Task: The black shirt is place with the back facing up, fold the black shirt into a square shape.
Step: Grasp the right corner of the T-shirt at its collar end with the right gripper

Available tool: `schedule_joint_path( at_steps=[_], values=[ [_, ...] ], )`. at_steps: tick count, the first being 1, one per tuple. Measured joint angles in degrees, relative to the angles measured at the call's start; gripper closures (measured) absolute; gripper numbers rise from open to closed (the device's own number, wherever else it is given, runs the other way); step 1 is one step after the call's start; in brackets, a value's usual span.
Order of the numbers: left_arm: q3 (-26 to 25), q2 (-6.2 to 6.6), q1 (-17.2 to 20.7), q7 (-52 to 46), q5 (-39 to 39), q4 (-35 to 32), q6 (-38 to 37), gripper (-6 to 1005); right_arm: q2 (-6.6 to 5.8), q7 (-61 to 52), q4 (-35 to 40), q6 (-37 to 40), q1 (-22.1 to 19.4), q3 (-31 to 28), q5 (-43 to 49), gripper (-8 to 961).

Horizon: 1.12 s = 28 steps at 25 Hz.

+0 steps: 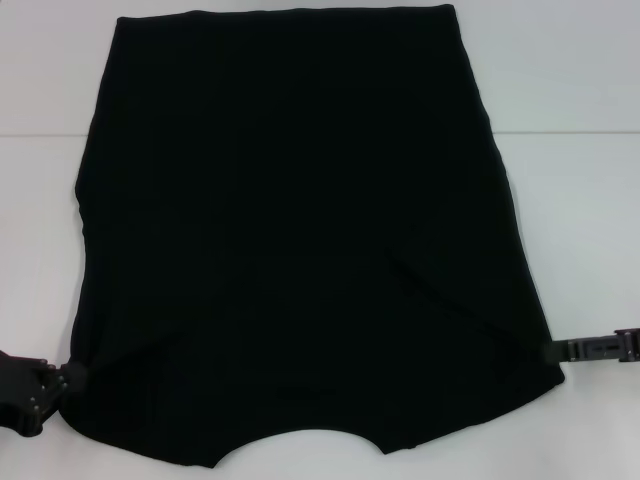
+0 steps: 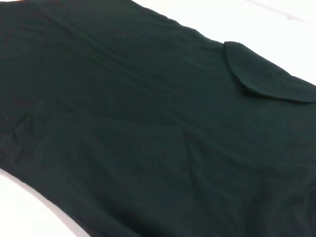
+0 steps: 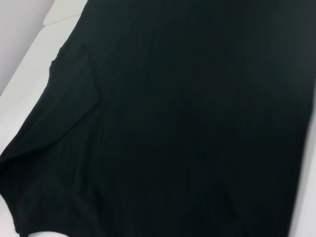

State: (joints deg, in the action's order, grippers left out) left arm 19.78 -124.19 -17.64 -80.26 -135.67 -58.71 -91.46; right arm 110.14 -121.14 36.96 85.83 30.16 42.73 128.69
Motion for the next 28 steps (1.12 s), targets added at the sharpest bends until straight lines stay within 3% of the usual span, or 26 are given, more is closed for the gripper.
schedule_joint_path(
  at_steps=[5, 28],
  values=[
    [0.00, 0.00, -0.03, 0.05, 0.00, 0.01, -0.03, 990, 1.04, -0.04, -0.24, -0.25, 0.40, -0.25, 2.02, 37],
    [-0.07, 0.09, -0.05, 0.81, 0.32, 0.79, 0.56, 989, 2.04, -0.59, -1.35, -1.57, 1.97, 0.29, 4.30, 48]
  ],
)
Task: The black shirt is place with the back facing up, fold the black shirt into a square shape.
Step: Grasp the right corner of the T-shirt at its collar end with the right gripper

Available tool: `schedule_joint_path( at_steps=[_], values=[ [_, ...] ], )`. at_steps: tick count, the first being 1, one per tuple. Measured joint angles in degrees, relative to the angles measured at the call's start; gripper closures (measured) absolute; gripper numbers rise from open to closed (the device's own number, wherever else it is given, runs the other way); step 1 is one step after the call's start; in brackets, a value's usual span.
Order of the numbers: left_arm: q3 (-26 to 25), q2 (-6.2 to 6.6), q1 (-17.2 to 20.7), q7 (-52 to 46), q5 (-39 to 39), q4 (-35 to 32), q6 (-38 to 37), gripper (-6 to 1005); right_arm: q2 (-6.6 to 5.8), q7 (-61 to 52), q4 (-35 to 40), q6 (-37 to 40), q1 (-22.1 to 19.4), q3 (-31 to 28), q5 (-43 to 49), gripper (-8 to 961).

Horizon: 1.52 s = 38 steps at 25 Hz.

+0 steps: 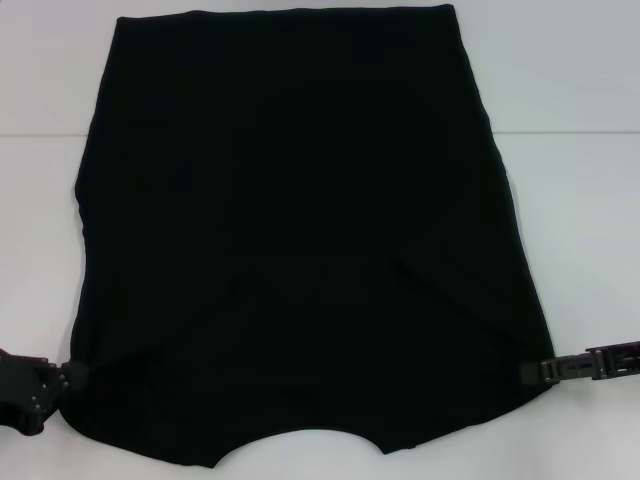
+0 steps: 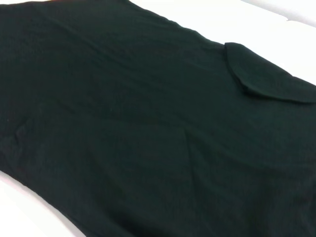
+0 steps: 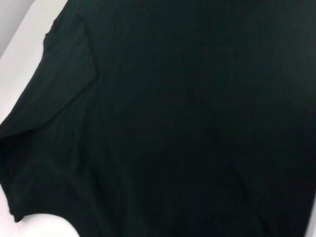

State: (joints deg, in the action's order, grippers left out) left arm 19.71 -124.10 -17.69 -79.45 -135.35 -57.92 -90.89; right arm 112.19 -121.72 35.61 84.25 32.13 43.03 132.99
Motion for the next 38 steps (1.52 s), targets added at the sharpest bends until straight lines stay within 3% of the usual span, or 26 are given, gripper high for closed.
schedule_joint_path(
  at_steps=[16, 25, 30, 38],
  values=[
    [-0.02, 0.09, -0.15, 0.18, 0.01, 0.09, 1.60, 989, 0.84, -1.59, -0.11, 1.44, 2.62, -0.03, 0.59, 55],
    [-0.02, 0.11, -0.15, 0.45, 0.05, 0.09, 2.22, 988, 0.86, -7.39, -0.23, -0.94, 5.27, 0.17, 6.31, 59],
    [-0.12, 0.17, -0.15, 0.66, 0.61, 0.09, 2.31, 989, 1.40, -8.16, -0.60, -1.41, 7.02, 0.46, 8.47, 185],
    [-0.67, 0.17, -0.17, 0.83, 0.91, 0.09, 2.31, 990, 1.74, -8.33, -0.36, -1.60, 7.74, 0.48, 8.98, 537]
  ],
)
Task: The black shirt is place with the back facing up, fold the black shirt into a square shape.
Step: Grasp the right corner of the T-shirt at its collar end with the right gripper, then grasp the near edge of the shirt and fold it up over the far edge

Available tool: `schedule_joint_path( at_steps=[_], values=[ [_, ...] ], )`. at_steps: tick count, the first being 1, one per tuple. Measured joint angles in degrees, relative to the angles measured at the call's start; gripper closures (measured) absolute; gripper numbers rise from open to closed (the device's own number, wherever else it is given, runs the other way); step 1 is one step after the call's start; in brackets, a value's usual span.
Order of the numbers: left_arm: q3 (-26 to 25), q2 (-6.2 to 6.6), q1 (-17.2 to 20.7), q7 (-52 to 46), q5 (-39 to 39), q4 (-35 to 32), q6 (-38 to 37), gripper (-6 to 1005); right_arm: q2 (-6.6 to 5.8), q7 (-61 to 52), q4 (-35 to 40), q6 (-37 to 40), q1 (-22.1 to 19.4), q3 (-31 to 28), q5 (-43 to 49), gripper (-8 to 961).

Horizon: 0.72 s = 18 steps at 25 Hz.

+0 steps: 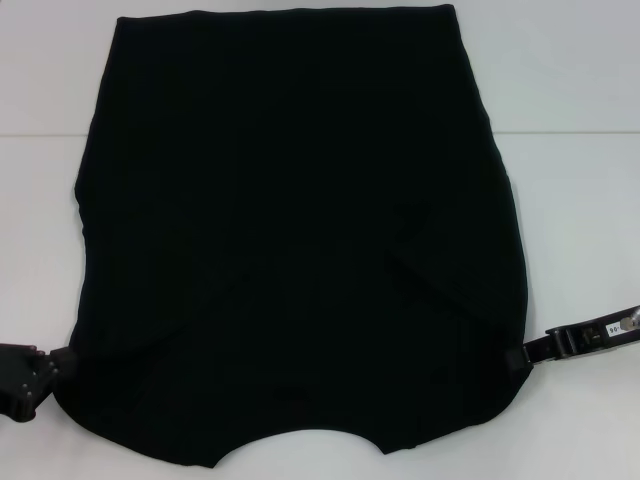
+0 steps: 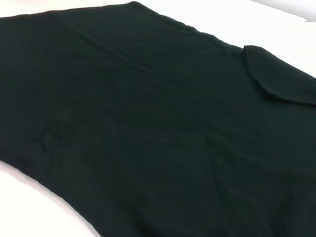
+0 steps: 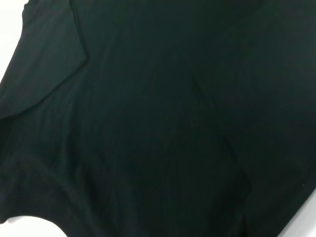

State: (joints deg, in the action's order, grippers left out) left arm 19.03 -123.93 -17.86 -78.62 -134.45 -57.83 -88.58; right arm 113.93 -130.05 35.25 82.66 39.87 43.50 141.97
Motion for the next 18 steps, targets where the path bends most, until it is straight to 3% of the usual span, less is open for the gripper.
schedule_joint_path(
  at_steps=[8, 15, 18],
  values=[
    [-0.04, 0.00, -0.05, 0.56, 1.24, 0.24, -0.01, 989, 0.27, 1.06, 0.13, -0.18, -0.38, -0.50, -0.37, 879],
    [-2.55, -0.12, 0.42, -3.44, 2.39, 0.64, -3.22, 989, -0.44, 8.65, 0.07, 1.61, -4.84, -6.13, -4.09, 898],
    [-5.43, -0.09, 0.78, -3.63, 2.11, 0.74, -8.43, 989, -0.96, 11.82, 0.24, 3.71, -6.81, -8.37, -4.88, 900]
  ],
)
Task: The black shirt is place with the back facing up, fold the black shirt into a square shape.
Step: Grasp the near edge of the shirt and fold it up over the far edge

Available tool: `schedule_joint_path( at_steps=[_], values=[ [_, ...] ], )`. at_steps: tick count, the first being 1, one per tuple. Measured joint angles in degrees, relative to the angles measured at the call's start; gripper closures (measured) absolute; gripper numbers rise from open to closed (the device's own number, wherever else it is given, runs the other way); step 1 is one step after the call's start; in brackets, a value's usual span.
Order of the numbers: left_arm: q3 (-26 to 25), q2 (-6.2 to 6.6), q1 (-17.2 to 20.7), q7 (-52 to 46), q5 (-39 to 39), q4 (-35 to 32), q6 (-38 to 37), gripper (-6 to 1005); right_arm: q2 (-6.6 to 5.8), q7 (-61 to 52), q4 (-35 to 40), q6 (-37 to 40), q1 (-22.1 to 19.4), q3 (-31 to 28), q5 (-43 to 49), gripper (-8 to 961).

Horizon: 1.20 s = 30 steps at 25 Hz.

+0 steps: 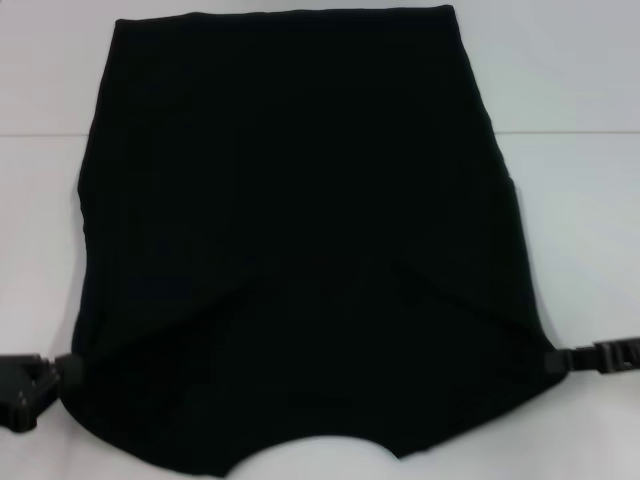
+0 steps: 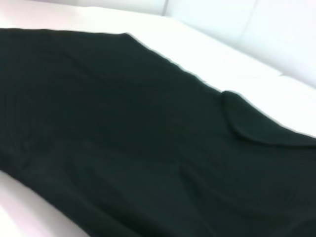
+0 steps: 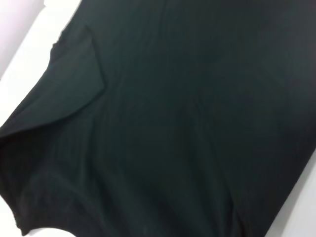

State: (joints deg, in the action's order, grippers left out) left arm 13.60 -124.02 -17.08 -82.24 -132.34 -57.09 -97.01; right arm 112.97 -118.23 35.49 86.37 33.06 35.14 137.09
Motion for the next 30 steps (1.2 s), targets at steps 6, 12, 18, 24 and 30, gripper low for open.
schedule_joint_path(
  at_steps=[6, 12, 18, 24, 30],
  values=[
    [-2.11, -0.07, 2.91, 0.29, 0.03, 0.13, -7.05, 989, -1.30, 6.94, 0.03, 5.35, -4.27, -5.04, -0.09, 896],
    [-4.74, -0.09, 4.16, 0.64, -0.46, 0.94, -11.21, 988, -1.69, 14.13, 0.11, 11.97, -9.78, -8.33, 0.15, 892],
    [-5.09, -0.19, 6.50, 0.73, -1.15, 0.94, -15.50, 988, -2.03, 18.83, 0.11, 15.59, -15.44, -8.94, 0.28, 888],
    [-5.10, -0.15, 5.48, 0.39, -1.17, 1.45, -15.61, 989, -2.49, 19.96, 0.07, 16.74, -17.10, -10.60, 0.31, 884],
    [-5.12, 1.51, -2.18, -2.09, -0.69, 4.75, -10.89, 990, -2.71, 18.42, -0.16, 14.63, -10.36, -16.24, 0.10, 880]
  ],
)
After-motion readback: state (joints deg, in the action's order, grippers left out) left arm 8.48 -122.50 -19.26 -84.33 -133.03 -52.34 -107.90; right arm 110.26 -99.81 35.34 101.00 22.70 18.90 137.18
